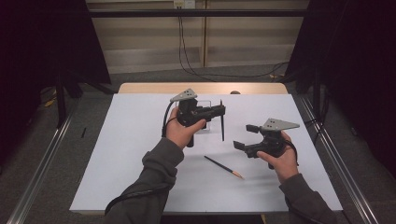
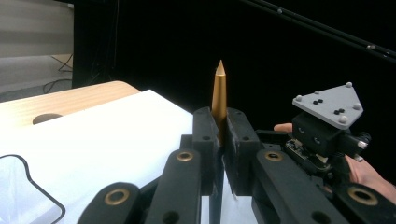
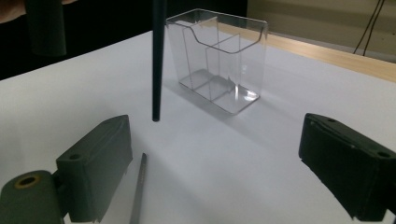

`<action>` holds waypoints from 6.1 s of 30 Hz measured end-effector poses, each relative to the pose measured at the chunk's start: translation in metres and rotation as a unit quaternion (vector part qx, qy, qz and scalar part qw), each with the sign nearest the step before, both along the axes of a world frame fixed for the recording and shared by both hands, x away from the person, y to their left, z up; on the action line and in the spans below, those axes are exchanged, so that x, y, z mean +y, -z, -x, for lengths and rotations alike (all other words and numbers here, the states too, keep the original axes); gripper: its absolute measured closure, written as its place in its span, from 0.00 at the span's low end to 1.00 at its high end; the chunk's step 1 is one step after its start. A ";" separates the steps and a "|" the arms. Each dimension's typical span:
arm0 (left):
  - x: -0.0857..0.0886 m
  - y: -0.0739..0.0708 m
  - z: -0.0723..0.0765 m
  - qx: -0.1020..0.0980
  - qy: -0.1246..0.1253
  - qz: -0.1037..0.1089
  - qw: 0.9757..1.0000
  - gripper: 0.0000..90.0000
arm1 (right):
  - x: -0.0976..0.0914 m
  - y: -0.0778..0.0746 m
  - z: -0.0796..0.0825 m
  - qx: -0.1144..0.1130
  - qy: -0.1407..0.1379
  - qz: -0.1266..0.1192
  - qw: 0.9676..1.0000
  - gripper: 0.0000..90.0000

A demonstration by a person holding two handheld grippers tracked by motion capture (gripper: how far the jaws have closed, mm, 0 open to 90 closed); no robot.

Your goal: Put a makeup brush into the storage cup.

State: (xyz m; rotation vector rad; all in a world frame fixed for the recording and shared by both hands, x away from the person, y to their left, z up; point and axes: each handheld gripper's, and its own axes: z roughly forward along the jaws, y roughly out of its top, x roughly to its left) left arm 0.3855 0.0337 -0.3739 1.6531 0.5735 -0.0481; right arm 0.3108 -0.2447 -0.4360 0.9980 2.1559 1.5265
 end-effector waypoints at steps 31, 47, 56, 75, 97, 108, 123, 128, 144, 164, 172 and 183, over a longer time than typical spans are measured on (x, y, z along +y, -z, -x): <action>0.010 -0.003 -0.001 -0.011 -0.011 -0.010 1.000 0.93 | -0.029 0.006 0.012 0.003 0.039 0.045 0.998 0.08; 0.022 -0.010 -0.004 -0.017 -0.025 -0.015 0.999 0.93 | -0.031 0.003 0.014 0.001 0.033 0.037 0.999 0.08; 0.029 -0.013 -0.009 -0.017 -0.036 -0.013 0.999 0.93 | -0.029 0.005 0.016 0.002 0.024 0.038 0.999 0.08; 0.037 -0.016 -0.019 -0.020 -0.051 -0.018 0.998 0.93 | -0.029 0.007 0.015 0.006 0.018 0.037 0.999 0.08; 0.037 -0.021 -0.034 -0.028 -0.070 -0.019 0.997 0.93 | -0.033 0.006 0.016 0.007 0.021 0.032 0.999 0.08; 0.034 -0.021 -0.042 -0.033 -0.081 -0.021 0.996 0.93 | -0.035 0.006 0.015 0.005 0.021 0.034 0.999 0.08; 0.035 -0.020 -0.055 -0.037 -0.099 -0.021 0.994 0.93 | -0.036 0.005 0.016 0.005 0.020 0.031 0.999 0.08; 0.036 -0.019 -0.060 -0.040 -0.104 -0.023 0.994 0.93 | -0.036 0.005 0.016 0.005 0.021 0.029 0.999 0.08; 0.034 -0.013 -0.069 -0.043 -0.114 -0.035 0.992 0.93 | -0.037 0.004 0.018 0.004 0.021 0.032 0.999 0.08; 0.031 -0.003 -0.075 -0.054 -0.127 -0.043 0.989 0.93 | -0.038 0.004 0.020 0.004 0.020 0.034 0.999 0.08; 0.030 0.001 -0.075 -0.057 -0.128 -0.056 0.989 0.93 | -0.039 0.004 0.021 0.002 0.020 0.035 0.999 0.08; 0.027 0.010 -0.075 -0.054 -0.128 -0.058 0.989 0.93 | -0.041 0.005 0.020 0.002 0.022 0.035 0.999 0.08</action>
